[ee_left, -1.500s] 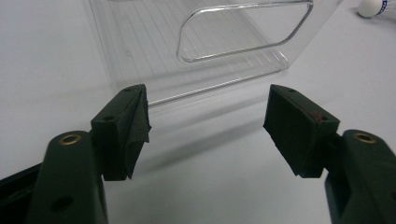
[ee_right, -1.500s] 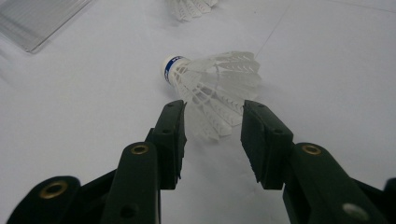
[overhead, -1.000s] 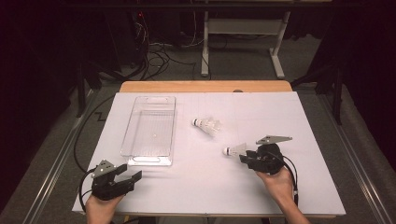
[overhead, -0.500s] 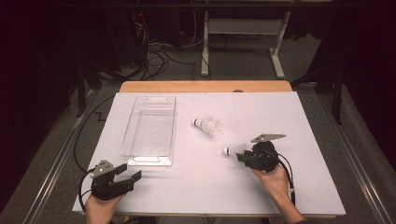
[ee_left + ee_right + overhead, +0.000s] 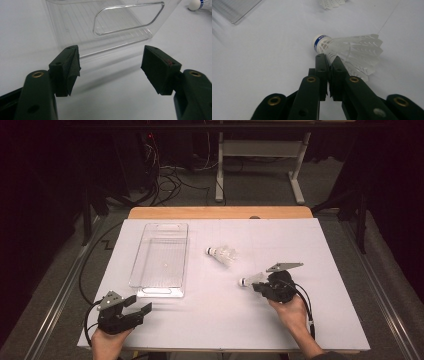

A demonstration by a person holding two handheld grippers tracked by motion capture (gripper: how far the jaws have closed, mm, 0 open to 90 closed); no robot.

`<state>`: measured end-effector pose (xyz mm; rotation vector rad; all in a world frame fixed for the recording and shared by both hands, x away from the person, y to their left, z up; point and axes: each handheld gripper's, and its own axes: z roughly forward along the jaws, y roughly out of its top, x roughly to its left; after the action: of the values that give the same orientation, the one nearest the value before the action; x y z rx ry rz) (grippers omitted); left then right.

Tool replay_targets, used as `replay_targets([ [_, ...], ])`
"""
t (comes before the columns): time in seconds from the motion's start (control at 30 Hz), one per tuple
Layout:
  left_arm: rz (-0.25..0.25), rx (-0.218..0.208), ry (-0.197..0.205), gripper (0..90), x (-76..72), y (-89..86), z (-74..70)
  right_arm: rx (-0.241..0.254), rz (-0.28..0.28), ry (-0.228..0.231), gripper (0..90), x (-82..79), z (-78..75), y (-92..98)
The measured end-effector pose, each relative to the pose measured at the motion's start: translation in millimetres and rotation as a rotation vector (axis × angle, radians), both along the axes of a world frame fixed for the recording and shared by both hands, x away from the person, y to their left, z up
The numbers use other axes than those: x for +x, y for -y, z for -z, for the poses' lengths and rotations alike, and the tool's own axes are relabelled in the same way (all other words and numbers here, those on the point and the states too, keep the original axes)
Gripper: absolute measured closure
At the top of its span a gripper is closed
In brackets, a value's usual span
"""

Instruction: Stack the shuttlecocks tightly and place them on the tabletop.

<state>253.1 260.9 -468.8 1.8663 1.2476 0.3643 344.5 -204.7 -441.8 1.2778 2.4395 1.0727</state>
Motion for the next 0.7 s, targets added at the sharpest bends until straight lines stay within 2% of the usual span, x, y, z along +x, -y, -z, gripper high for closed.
replay_targets([
  [0.33, -0.002, 0.000, 0.000, 31.8, 0.2, -0.2, 0.1, 0.002, -0.033, 0.006, 90.0, 1.3, -5.2, -4.3],
  [0.5, -0.003, 0.000, 0.001, 31.9, 0.0, -0.3, -0.1, 0.024, -0.023, 0.016, 90.0, 3.5, -9.8, -2.1],
  [0.7, -0.001, 0.001, 0.003, 31.9, -0.2, -0.4, -0.2, 0.021, -0.019, 0.020, 90.0, 6.3, -12.4, -2.6],
])
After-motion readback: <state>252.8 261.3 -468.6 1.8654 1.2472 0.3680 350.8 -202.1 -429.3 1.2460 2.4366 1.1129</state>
